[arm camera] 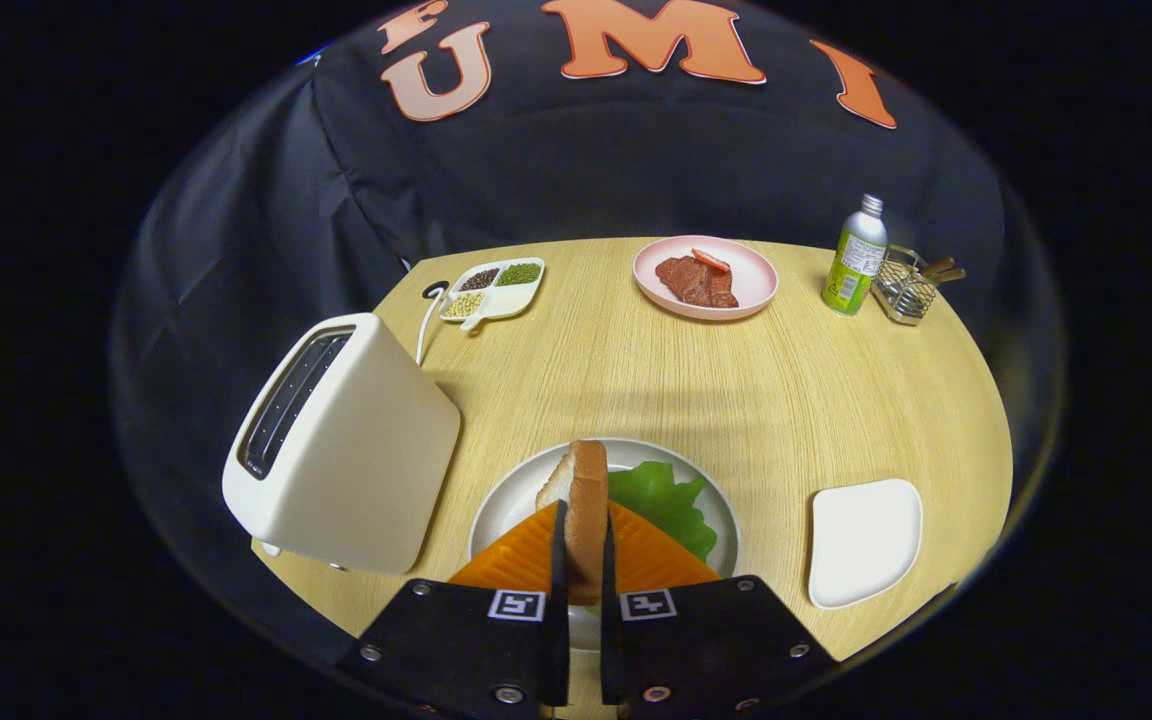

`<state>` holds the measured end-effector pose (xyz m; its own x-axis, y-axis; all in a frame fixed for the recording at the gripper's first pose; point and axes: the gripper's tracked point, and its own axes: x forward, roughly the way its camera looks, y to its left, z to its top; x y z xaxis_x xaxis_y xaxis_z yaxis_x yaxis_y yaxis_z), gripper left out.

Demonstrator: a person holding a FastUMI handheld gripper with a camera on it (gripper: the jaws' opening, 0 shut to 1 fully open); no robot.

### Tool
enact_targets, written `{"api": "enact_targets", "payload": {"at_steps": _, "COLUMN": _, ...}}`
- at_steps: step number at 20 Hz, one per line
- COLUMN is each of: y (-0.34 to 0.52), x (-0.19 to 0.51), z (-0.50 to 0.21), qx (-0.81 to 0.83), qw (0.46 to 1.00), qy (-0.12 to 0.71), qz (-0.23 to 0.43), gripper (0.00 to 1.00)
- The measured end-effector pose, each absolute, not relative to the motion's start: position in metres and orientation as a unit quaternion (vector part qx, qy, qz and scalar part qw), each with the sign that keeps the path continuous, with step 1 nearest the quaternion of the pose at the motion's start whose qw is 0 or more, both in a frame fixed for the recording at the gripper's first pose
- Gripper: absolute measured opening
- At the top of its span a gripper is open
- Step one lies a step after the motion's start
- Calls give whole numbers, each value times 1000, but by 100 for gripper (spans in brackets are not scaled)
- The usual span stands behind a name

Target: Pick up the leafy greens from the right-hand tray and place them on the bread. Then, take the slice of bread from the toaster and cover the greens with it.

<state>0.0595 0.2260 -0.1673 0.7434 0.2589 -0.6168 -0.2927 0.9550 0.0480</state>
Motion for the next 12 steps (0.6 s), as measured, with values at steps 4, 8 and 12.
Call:
{"api": "enact_targets", "payload": {"at_steps": 4, "y": 208, "x": 64, "z": -178, "qx": -45, "qw": 931, "qy": 336, "qz": 134, "gripper": 31}}
{"api": "enact_targets", "payload": {"at_steps": 8, "y": 191, "x": 64, "z": -189, "qx": -50, "qw": 928, "qy": 350, "qz": 119, "gripper": 55}}
{"api": "enact_targets", "payload": {"at_steps": 12, "y": 181, "x": 64, "z": -191, "qx": -43, "qw": 929, "qy": 351, "qz": 108, "gripper": 81}}
